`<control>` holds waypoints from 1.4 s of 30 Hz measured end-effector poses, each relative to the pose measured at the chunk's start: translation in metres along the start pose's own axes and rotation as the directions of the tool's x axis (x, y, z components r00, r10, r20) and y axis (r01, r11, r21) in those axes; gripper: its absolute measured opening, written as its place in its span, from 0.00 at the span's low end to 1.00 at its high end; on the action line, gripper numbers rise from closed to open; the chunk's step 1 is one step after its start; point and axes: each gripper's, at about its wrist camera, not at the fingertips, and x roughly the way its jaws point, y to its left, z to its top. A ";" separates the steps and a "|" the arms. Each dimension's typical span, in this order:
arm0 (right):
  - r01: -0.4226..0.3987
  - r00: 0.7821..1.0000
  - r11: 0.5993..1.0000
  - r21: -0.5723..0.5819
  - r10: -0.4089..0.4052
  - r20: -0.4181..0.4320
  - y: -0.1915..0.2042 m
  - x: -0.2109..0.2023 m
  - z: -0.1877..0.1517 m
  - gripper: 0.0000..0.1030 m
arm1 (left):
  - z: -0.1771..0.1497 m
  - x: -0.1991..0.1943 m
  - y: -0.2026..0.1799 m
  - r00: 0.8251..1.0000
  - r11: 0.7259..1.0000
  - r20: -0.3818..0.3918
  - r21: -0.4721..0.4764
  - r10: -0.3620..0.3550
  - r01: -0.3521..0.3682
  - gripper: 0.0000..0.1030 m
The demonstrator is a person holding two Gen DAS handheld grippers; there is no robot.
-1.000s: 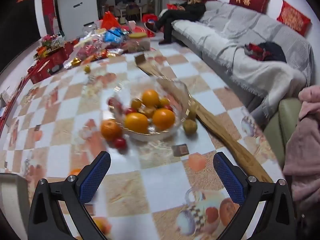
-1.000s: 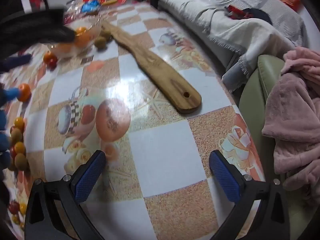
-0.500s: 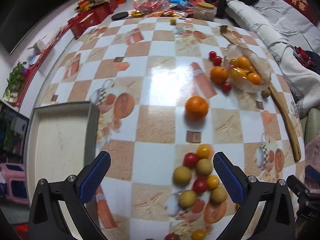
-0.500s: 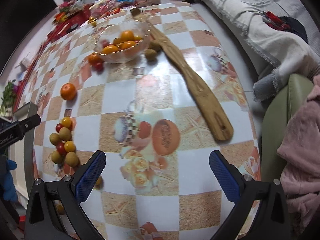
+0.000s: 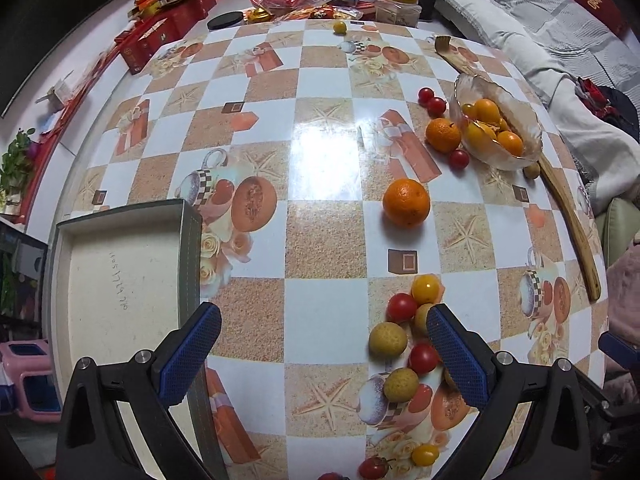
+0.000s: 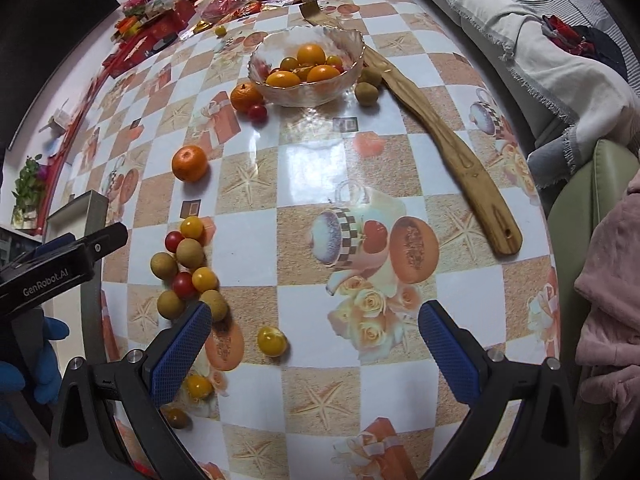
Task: Organize fruits
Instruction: 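Move both tools over the table toward the scattered fruit cluster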
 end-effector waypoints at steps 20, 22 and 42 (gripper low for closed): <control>0.004 1.000 1.000 0.007 -0.004 -0.028 0.017 0.002 -0.001 1.00 | 0.013 0.007 0.007 1.000 1.000 -0.009 0.017 -0.008 0.008 1.00; 0.004 0.999 1.000 0.008 -0.004 -0.032 0.017 0.003 -0.001 1.00 | 0.014 0.008 0.007 1.000 1.000 -0.011 0.015 -0.007 0.007 1.00; -0.002 0.999 1.000 0.022 0.003 -0.047 0.008 0.009 -0.004 1.00 | 0.026 0.014 -0.007 1.000 0.999 -0.007 0.044 0.004 -0.003 1.00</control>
